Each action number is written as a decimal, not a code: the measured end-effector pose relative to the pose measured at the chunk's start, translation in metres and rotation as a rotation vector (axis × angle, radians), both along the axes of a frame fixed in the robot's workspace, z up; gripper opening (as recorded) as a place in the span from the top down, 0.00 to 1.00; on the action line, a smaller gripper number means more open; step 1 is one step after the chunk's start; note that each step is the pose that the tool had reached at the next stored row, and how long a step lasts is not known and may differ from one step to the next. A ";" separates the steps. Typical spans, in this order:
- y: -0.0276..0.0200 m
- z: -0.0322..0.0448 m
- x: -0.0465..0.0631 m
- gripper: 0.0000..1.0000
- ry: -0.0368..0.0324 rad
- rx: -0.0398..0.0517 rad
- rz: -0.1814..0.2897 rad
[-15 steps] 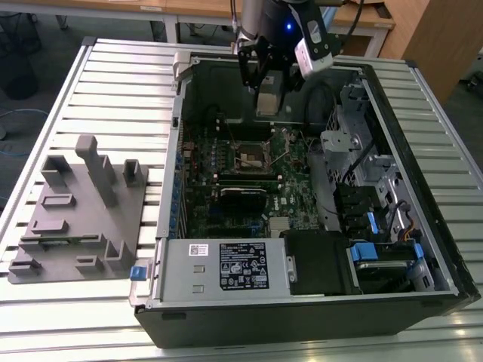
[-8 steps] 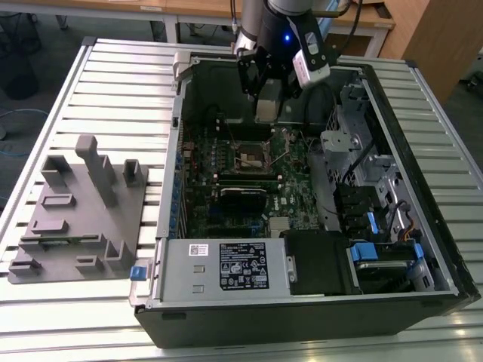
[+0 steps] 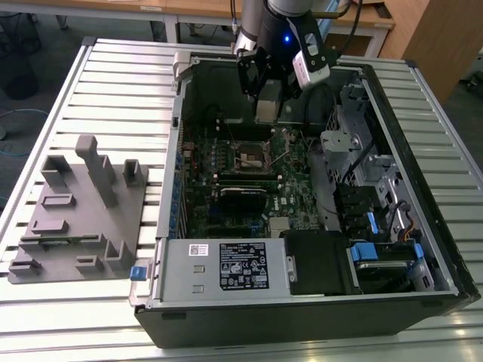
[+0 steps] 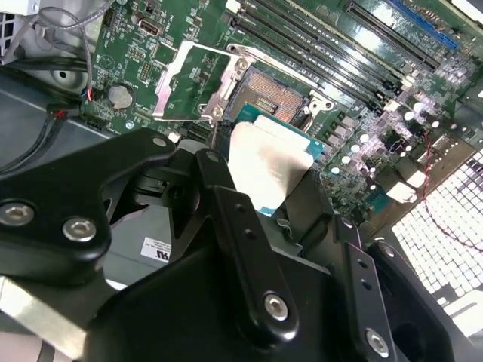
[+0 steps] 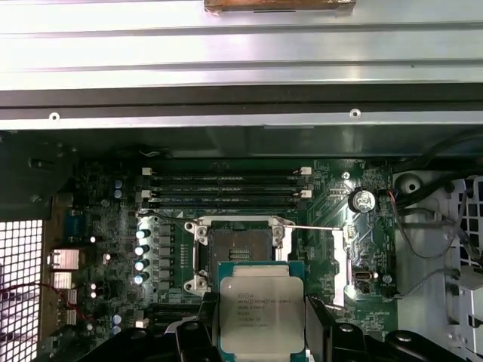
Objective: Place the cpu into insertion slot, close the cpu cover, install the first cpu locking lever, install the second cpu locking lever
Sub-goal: 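Place the cpu into insertion slot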
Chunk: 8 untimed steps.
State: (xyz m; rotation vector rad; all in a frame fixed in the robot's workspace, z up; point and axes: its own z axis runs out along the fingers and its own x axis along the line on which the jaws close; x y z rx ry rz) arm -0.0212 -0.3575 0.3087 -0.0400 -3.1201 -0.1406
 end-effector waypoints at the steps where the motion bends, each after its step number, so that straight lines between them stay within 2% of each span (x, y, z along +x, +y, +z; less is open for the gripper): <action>1: 0.0000 -0.0011 0.000 0.46 -0.0001 0.0002 0.000; 8: -0.0001 -0.0087 0.000 0.46 0.0001 -0.0002 0.000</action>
